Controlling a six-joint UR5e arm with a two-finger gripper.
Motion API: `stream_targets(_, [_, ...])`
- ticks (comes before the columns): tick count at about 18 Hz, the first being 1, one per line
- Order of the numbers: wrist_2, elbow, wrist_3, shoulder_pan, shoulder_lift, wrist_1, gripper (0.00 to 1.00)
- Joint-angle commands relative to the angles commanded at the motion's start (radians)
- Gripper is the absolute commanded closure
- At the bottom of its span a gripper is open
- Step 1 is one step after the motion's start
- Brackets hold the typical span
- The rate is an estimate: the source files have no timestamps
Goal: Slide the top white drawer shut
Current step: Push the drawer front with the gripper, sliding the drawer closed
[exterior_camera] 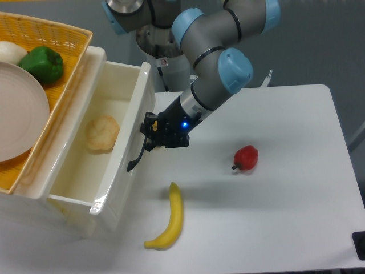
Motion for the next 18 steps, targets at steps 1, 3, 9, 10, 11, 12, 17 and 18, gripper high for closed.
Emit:
stream_targets(1, [0.000,0.000,-0.005,-0.009,0.000,0.000,0.98])
stream_targets(3, [0.000,0.000,-0.018,-0.023,0.002,0.002,0.98])
stream_targets(9, [0.000,0.000,-0.044,-0.063,0.000,0.002,0.97])
stream_targets(10, [0.000,0.000,-0.049,-0.068,0.000,0.002,0.97])
stream_targets(11, [0.000,0.002,-0.052,-0.074,0.000,0.002,0.97])
stream_targets(12, [0.000,0.002,-0.060,-0.078,0.000,0.003,0.97])
stream_targets(17, [-0.002,0.003,-0.095,-0.095,0.000,0.006,0.97])
stream_targets(18, [-0.002,0.003,-0.098,-0.101,-0.002,0.008,0.97])
